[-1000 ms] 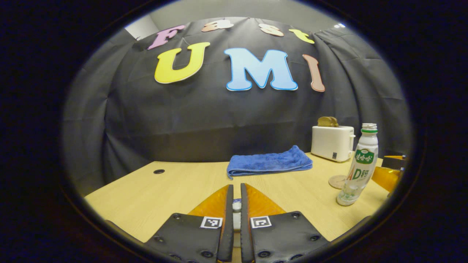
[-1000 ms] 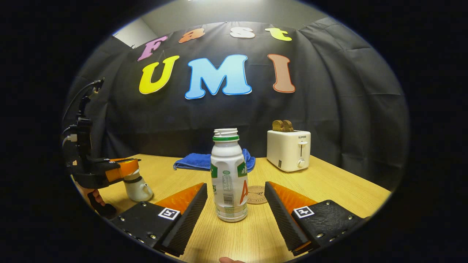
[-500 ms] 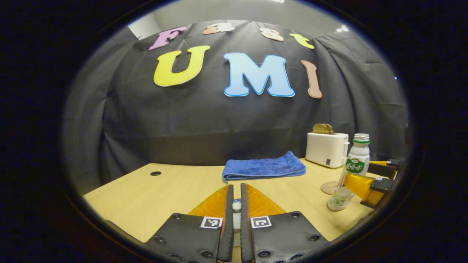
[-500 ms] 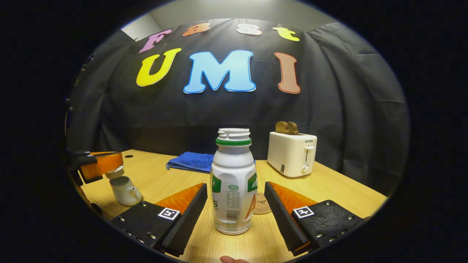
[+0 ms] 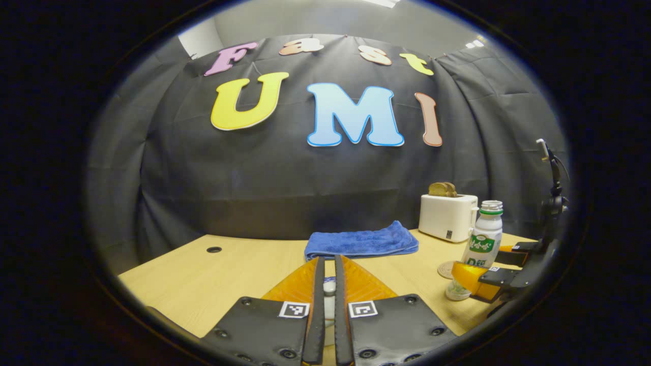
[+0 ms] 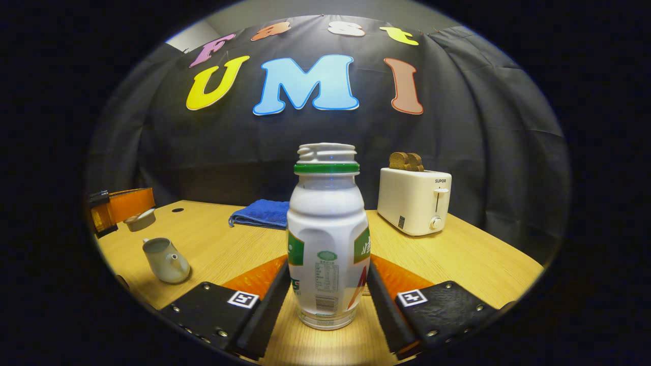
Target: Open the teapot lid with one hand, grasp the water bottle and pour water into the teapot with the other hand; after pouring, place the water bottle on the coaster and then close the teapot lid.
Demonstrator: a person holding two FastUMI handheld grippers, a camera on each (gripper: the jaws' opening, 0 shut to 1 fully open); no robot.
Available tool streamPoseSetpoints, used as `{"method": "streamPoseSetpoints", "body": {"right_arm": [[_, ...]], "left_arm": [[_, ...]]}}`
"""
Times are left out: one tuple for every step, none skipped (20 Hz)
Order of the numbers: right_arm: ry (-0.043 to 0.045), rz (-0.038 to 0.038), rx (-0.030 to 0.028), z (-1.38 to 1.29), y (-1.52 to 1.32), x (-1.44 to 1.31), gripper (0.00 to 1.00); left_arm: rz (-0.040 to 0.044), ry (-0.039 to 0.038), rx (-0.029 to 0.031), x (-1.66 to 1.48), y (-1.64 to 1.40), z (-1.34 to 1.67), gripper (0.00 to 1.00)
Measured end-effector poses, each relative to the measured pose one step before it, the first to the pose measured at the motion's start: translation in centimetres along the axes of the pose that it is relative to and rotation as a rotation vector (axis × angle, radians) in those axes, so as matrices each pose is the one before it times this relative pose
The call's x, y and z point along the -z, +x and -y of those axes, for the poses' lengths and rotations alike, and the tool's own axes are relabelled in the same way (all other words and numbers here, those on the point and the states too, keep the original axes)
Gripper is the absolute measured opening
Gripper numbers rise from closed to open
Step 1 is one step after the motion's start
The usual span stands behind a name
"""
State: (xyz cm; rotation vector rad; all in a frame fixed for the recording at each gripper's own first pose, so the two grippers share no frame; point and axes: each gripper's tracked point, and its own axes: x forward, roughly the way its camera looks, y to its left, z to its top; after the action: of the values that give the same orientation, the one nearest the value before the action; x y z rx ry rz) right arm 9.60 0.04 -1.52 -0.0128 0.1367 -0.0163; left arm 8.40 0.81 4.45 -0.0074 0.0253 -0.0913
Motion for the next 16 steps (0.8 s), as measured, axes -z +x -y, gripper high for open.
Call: {"method": "streamPoseSetpoints", "body": {"right_arm": [[0.00014, 0.00070, -0.00141, -0.153, -0.272, -0.228, 0.81], [-0.00409, 0.00069, 0.00442, 0.132, 0.263, 0.212, 0.79], [-0.01165, -0.00181, 0.00285, 0.026, 0.056, -0.092, 0.79], [-0.01430, 0.00044, 0.00154, 0.133, -0.074, -0.009, 0.76], [-0.01290, 0.00110, -0.00209, 0.022, -0.101, -0.122, 0.76], [-0.01220, 0.00049, -0.01006, -0.180, -0.027, -0.215, 0.76], [-0.01633, 0.00383, -0.00867, -0.194, -0.092, -0.370, 0.76], [-0.02664, 0.00417, -0.01131, -0.506, -0.025, -0.533, 0.76], [-0.03771, -0.00235, -0.02075, -0.818, -0.067, -0.404, 0.76], [-0.04327, 0.00259, -0.02209, -0.812, -0.123, -0.381, 0.76], [-0.04492, 0.00766, -0.01874, -0.750, -0.152, -0.535, 0.76], [-0.04096, 0.00747, -0.01777, -0.621, -0.123, -0.418, 0.76], [-0.03610, 0.00805, -0.01492, -0.639, -0.101, -0.530, 0.76], [-0.03238, 0.01211, -0.01280, -0.691, -0.051, -0.570, 0.76], [-0.03725, 0.00789, -0.00794, -0.567, -0.028, -0.516, 0.76], [-0.03873, 0.00737, -0.00459, -0.468, 0.127, -0.340, 0.76]], "left_arm": [[-0.00072, -0.00146, -0.00156, -0.050, -0.021, -0.124, 0.19], [0.00034, -0.00041, -0.00162, 0.037, -0.043, -0.069, 0.14], [0.00060, -0.00065, -0.00033, -0.148, -0.059, -0.067, 0.14], [0.00123, -0.00071, -0.00053, -0.062, -0.141, -0.131, 0.18], [0.00038, -0.00039, -0.00041, -0.142, -0.148, -0.060, 0.14], [-0.00003, -0.00144, 0.00045, -0.058, -0.195, -0.063, 0.14], [-0.00013, -0.00352, 0.00060, -0.095, -0.231, -0.078, 0.18], [0.00040, -0.00560, -0.00033, -0.047, -0.183, -0.171, 0.18], [0.00158, -0.00667, -0.00236, -0.182, -0.374, -0.292, 0.14], [0.00307, -0.00709, -0.00422, -0.267, -0.420, -0.447, 0.18], [0.00357, -0.00566, -0.00483, -0.357, -0.462, -0.479, 0.19], [0.00593, -0.00437, -0.00570, -0.153, -0.521, -0.570, 0.19], [0.00526, -0.00230, -0.00623, -0.270, -0.384, -0.514, 0.19], [0.00655, -0.00382, -0.00600, -0.069, -0.517, -0.593, 0.19], [0.00557, -0.00743, -0.00472, -0.232, -0.510, -0.497, 0.19], [0.00465, -0.01007, -0.00487, -0.083, -0.430, -0.536, 0.19]]}}
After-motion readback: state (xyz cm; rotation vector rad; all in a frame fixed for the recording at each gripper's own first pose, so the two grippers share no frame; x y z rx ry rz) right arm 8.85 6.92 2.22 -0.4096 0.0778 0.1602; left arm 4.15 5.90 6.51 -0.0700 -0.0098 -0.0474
